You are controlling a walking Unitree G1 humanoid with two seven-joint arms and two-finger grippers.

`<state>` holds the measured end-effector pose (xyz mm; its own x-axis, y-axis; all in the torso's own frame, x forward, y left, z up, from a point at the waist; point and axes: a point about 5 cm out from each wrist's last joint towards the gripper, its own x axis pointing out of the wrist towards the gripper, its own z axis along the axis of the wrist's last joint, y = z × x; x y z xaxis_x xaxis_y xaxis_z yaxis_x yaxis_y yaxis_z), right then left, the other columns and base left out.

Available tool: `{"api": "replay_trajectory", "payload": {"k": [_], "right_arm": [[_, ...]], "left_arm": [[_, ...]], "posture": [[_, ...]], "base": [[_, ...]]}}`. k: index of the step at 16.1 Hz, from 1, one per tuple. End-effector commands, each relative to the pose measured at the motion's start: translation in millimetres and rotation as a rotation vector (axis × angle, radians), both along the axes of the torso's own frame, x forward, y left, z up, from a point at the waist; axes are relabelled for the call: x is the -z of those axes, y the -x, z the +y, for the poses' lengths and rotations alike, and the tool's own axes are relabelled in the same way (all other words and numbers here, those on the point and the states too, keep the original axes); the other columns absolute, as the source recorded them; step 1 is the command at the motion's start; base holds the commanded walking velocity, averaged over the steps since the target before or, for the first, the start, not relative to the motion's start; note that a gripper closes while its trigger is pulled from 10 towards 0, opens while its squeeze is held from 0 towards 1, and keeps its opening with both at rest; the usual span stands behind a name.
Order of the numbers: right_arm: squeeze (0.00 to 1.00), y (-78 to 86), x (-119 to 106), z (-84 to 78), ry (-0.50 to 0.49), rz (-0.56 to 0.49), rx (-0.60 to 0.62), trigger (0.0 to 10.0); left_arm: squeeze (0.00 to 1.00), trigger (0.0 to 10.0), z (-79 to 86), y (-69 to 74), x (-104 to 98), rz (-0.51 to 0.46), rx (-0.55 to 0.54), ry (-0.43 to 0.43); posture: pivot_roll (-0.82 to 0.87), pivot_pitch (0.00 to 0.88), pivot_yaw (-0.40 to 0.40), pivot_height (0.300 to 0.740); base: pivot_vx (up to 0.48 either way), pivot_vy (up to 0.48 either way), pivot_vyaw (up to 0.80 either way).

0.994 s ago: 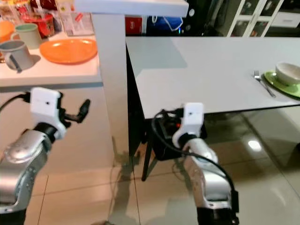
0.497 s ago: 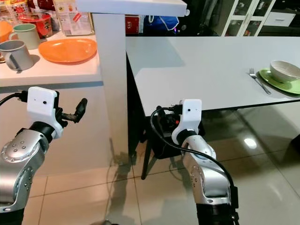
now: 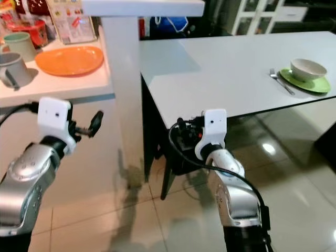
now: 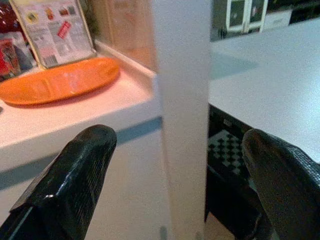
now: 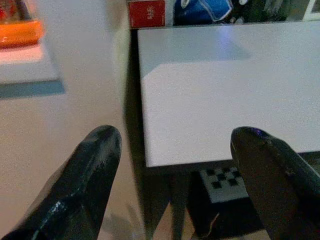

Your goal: Setting the table

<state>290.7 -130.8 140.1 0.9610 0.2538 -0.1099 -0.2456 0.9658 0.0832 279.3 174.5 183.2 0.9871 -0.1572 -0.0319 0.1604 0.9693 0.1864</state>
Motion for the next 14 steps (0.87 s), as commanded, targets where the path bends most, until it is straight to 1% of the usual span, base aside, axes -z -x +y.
{"api": "replay_trajectory", "payload": {"k": [1,4,6,8,10,14], "right_arm": [[0.00,-1.5,-3.8,6.0,0.009,-0.019,-0.031,10.0],[0.00,-1.4,-3.1,8.7,0.013,-0.021,-0.040,10.0],[0.00,-0.5,-3.2,11.3,0.016,-0.022,-0.053,10.0],[0.00,-2.5,-3.5,8.9,0.022,-0.025,-0.048,10.0],[0.00,-3.6,-2.7,5.9,0.003,-0.020,-0.015,10.0],[0.00,-2.4,-2.6,5.4,0.005,-0.020,-0.008,10.0]], "left_arm": [[0.00,10.0,4.7,1.2,2.1,0.007,-0.021,-0.008],[0.00,10.0,5.2,4.4,2.6,0.008,-0.019,-0.019],[0.00,10.0,8.0,3.1,2.0,0.007,-0.028,-0.025],[0.00,10.0,7.5,3.1,1.1,0.002,-0.029,-0.027],[0.00,10.0,5.4,4.7,1.7,0.005,-0.021,-0.028],[0.00,10.0,7.2,3.1,1.6,0.002,-0.030,-0.027]], "posture": [[0.09,0.000,-0.035,0.740],[0.09,0.000,-0.036,0.740],[0.09,0.000,-0.035,0.740],[0.10,0.000,-0.038,0.740],[0.09,0.000,-0.038,0.740],[0.09,0.000,-0.036,0.740]], "base": [[0.000,0.420,0.00],[0.000,0.420,0.00],[0.000,0.420,0.00],[0.000,0.420,0.00],[0.000,0.422,0.00],[0.000,0.420,0.00]]}}
